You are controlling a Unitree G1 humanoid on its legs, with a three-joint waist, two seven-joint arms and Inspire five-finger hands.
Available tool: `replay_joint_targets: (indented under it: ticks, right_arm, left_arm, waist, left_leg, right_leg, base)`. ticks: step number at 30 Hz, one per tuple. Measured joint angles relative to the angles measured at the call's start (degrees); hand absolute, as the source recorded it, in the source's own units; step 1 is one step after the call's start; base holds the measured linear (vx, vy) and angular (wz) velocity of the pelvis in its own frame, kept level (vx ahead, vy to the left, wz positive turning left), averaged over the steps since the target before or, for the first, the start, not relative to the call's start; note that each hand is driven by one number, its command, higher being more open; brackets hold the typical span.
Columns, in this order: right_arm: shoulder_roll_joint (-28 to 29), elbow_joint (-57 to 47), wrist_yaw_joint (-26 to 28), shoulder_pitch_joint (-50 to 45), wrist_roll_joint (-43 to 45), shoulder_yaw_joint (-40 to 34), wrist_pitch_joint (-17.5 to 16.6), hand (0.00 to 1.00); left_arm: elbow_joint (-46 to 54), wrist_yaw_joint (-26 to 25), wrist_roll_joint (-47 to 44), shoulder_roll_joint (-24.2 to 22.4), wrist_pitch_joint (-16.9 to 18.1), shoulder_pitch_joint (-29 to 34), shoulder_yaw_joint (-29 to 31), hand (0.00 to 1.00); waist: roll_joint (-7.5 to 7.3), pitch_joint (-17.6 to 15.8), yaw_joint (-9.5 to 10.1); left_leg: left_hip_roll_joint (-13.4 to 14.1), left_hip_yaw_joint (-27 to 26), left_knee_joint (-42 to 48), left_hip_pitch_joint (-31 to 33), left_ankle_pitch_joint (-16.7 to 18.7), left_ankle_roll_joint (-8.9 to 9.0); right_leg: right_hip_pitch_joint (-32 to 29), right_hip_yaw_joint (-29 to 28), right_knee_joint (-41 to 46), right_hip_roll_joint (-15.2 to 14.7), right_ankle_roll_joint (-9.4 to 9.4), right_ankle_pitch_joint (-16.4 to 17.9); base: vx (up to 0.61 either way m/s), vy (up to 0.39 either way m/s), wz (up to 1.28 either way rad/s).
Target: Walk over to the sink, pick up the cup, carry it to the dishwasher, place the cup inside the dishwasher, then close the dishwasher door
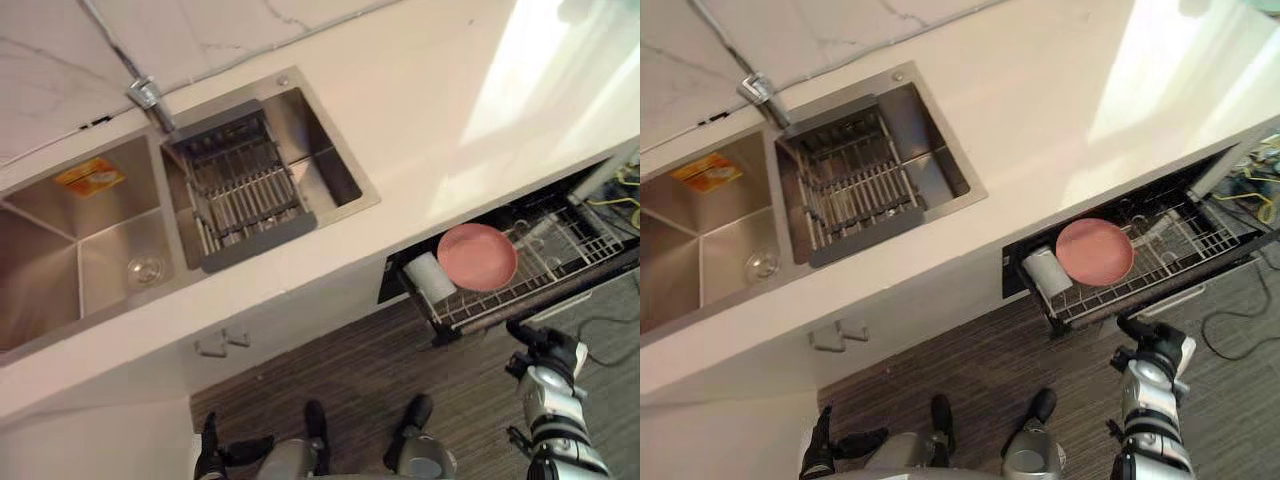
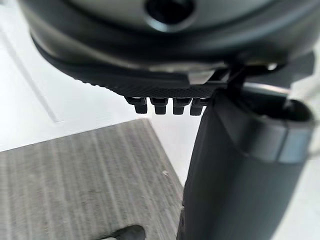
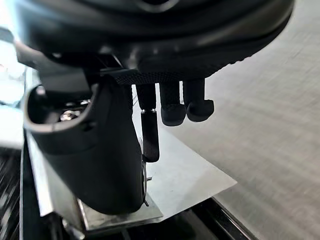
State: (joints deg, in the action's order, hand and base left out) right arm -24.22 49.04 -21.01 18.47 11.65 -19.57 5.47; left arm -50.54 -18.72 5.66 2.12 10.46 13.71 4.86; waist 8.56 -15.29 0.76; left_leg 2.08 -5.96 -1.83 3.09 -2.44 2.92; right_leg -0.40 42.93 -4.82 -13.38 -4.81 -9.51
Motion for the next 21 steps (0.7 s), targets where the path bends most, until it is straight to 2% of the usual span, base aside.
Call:
replay_joint_targets:
  ticks: [2, 5, 6, 9, 14, 16, 18, 21]
  right_arm:
    - [-1.18, 1.24, 0.01, 2.73, -0.03, 0.28, -0.14, 0.00]
    - [-2.20, 2.21, 2.00, 4.59, -0.23, 4.27, -1.39, 0.00]
    - [-2.17, 2.58, 3.65, 5.43, -0.58, 5.48, -1.90, 1.00]
    - [0.12, 3.95, 10.00, 8.58, -0.59, 9.62, -3.90, 1.00]
    - [3.48, 6.49, 10.99, 7.18, 0.09, 9.08, -4.85, 1.00]
    - [6.61, 5.30, 11.55, 3.44, 1.21, 9.34, -6.77, 1.00]
    - [10.48, 3.22, 12.57, -1.76, 5.92, 9.09, -9.95, 1.00]
    - [14.60, 2.42, 17.49, -9.52, 9.68, 8.52, -12.87, 1.00]
  left_arm:
    - [-0.38, 0.00, -0.66, -0.22, 0.08, 0.11, 0.00, 1.00]
    - [-1.45, 0.59, -1.88, -0.25, 0.12, 0.29, -0.08, 1.00]
    - [-1.49, 1.39, -2.50, -0.25, 0.12, 0.45, -0.42, 1.00]
    - [-1.63, 3.17, -4.06, -0.23, 0.13, 0.51, -1.37, 1.00]
    - [-2.91, 4.41, -5.75, -0.19, 1.03, 0.55, -1.37, 1.00]
    - [-3.71, 4.94, -5.72, 0.08, 1.79, 0.52, -1.24, 1.00]
    - [-4.05, 4.94, -5.73, 0.16, 2.56, 0.86, -0.31, 1.00]
    - [-5.20, 4.89, -5.74, 0.30, 3.54, 1.06, 1.93, 1.00]
  waist:
    - [0.80, -0.17, 0.66]
    - [0.99, -0.11, 2.04]
    - [1.02, -0.09, 2.79]
    - [1.51, 0.26, 3.86]
    - [1.36, 0.62, 4.54]
    - [0.42, 1.77, 4.86]
    - [-0.73, 2.59, 5.06]
    - [-2.96, 3.83, 4.78]
  left_leg:
    - [0.02, 1.95, -0.11, 0.31, -0.64, 0.08]
    - [0.13, 4.28, -0.30, 0.25, -1.28, 0.60]
    - [0.11, 4.63, -0.38, 0.09, -1.45, 0.84]
    - [0.06, 5.14, -0.64, -0.30, -1.68, 1.10]
    - [0.62, 3.87, -1.86, -2.07, -1.87, 1.46]
    - [1.17, 3.48, -2.20, -2.58, -1.74, 1.64]
    - [1.66, 2.57, -2.44, -3.46, -1.46, 2.02]
    - [2.09, 0.53, -2.98, -4.92, -0.89, 2.40]
  right_leg:
    - [1.01, 2.23, 0.01, 0.11, -0.19, 0.50]
    - [2.62, 4.86, 0.10, 0.32, -0.12, 0.91]
    - [3.05, 5.37, 0.11, 0.31, -0.20, 1.01]
    - [3.87, 6.08, 0.10, 0.29, -0.38, 1.16]
    - [4.60, 5.03, 0.02, 0.79, -0.42, 1.20]
    - [4.66, 4.56, -0.02, 1.38, -0.33, 1.42]
    - [4.90, 3.75, -0.04, 1.80, -0.25, 1.70]
    - [4.92, 1.78, -0.06, 2.13, -0.21, 1.89]
  base:
    - [-0.04, 0.003, 0.55]
    - [0.00, 0.010, 0.43]
    - [0.01, 0.029, 0.28]
    - [0.01, 0.037, 0.16]
    - [0.01, 0.027, -0.08]
    - [0.03, -0.004, -0.17]
    - [0.04, -0.005, -0.20]
    - [0.02, 0.002, -0.33]
